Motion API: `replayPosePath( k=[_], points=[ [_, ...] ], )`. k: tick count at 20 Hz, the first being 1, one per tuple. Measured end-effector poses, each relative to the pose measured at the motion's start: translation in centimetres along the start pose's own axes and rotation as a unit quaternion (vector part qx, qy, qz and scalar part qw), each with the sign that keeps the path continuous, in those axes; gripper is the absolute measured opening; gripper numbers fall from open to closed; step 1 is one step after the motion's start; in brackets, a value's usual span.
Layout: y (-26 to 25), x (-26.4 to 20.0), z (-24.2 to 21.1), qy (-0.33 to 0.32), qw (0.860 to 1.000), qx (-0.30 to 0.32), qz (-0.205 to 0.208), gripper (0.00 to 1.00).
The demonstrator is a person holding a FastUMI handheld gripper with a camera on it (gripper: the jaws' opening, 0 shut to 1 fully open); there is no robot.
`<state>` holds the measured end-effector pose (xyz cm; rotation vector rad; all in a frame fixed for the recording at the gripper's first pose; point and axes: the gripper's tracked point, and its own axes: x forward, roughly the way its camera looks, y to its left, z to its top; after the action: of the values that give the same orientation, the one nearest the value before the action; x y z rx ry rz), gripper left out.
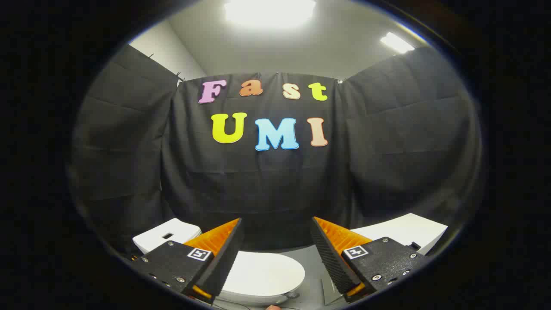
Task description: Open the toilet lid.
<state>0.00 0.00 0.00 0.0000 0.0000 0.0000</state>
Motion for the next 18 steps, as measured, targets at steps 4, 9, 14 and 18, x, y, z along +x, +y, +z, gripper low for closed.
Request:
replayPosePath(
  k=[4, 9, 14, 18],
  points=[
    [-0.3, 0.2, -0.3, 0.004, 1.000, -0.001, -0.004, 0.96],
    [-0.4, 0.1, -0.1, -0.003, 1.000, 0.009, 0.002, 0.95],
    [-1.0, 0.2, -0.8, 0.004, 1.000, 0.008, -0.003, 0.96],
    [-1.3, 0.3, -0.9, 0.003, 1.000, 0.019, -0.009, 0.96]
  ],
)
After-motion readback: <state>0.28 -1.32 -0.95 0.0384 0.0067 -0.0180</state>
